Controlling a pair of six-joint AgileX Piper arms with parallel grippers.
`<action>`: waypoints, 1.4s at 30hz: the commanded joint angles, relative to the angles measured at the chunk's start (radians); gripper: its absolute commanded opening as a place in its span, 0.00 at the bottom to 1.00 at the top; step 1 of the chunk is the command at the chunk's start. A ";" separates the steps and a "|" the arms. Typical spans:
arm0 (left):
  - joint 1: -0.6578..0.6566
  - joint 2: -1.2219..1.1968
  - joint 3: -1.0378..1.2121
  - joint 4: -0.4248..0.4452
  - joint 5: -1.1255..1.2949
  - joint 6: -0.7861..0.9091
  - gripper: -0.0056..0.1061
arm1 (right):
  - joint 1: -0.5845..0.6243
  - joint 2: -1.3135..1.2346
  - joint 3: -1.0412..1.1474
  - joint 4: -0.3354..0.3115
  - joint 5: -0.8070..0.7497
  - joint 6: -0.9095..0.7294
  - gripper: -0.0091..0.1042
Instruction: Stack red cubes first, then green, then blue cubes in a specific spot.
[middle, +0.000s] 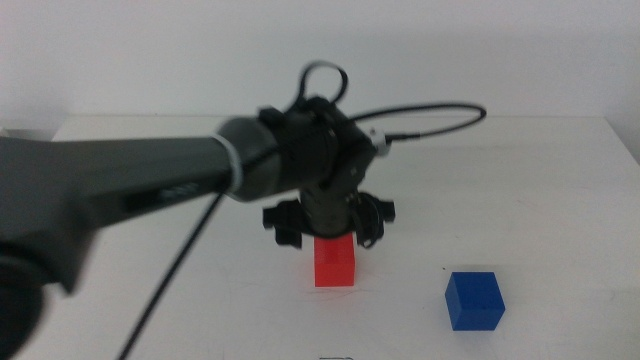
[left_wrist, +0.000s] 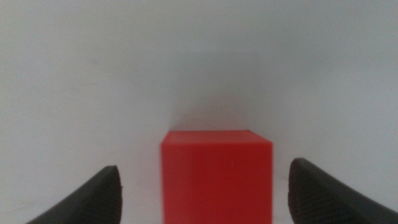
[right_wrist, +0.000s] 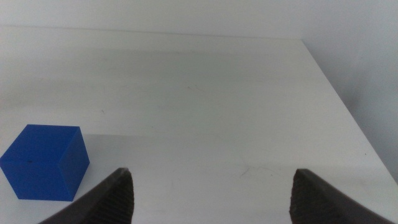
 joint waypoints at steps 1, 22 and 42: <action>0.001 -0.125 -0.025 0.034 0.020 0.004 0.87 | -0.006 -0.023 -0.018 -0.012 -0.073 -0.005 0.65; 0.431 -0.437 -0.051 -0.120 0.215 0.554 0.87 | -0.006 -0.023 -0.018 -0.012 -0.073 -0.005 0.65; 0.799 0.052 -0.523 -0.340 0.414 0.947 0.87 | -0.006 -0.023 -0.018 -0.012 -0.073 -0.005 0.65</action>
